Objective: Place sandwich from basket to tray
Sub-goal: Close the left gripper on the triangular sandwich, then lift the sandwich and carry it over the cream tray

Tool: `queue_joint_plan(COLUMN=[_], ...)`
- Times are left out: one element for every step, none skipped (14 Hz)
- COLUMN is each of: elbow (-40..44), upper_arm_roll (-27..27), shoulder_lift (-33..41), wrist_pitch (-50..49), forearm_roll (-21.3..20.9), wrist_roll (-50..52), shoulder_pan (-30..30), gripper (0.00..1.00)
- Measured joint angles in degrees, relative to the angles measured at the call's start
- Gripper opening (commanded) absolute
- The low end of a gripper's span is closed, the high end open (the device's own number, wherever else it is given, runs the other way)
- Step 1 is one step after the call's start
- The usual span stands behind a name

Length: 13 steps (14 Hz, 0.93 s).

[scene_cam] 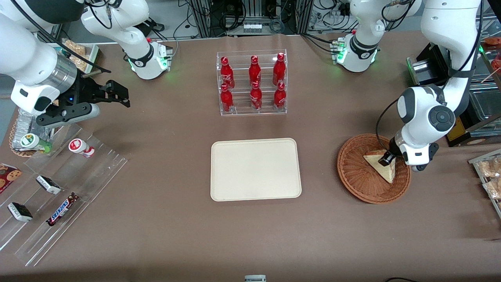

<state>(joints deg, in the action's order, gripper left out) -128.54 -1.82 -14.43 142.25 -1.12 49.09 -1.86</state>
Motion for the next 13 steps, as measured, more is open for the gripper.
queue_joint_plan(elbow=[0.5, 1.4, 2.9, 5.0, 7.5, 9.7, 11.5, 13.0, 14.4, 16.2, 18.2, 20.4, 23.0], upper_arm_roll=[0.1, 0.3, 0.6, 1.2, 1.8, 2.2, 2.4, 2.6, 2.7, 2.9, 2.9, 3.0, 3.0], shoulder_lift=[0.1, 0.1, 0.1, 0.1, 0.2, 0.2, 0.1, -0.2, -0.7, -1.8, -3.4, -5.5, -8.0], wrist_pitch=[-0.2, -1.0, -3.4, -6.3, -9.1, -11.2, -12.3, -12.7, -12.7, -12.7, -12.7, -12.7, -12.7], forearm_roll=[0.0, 0.0, 0.0, 0.0, 0.0, 0.0, 0.0, 0.0, 0.0, 0.0, -0.1, -0.7, -2.1], wrist_roll=[0.1, 0.1, 0.2, 0.2, 0.2, 0.2, 0.3, 0.9, 2.4, 4.5, 6.8, 9.0, 11.7], shoulder_pan=[0.0, -0.1, -0.2, -0.7, -2.0, -4.2, -7.1, -10.3, -13.8, -17.3, -20.8, -24.3, -27.8], gripper=[0.03, 0.03, 0.03, 0.03, 0.03, 0.03, 0.03, 0.03, 0.03, 0.03, 0.03, 0.03, 0.03])
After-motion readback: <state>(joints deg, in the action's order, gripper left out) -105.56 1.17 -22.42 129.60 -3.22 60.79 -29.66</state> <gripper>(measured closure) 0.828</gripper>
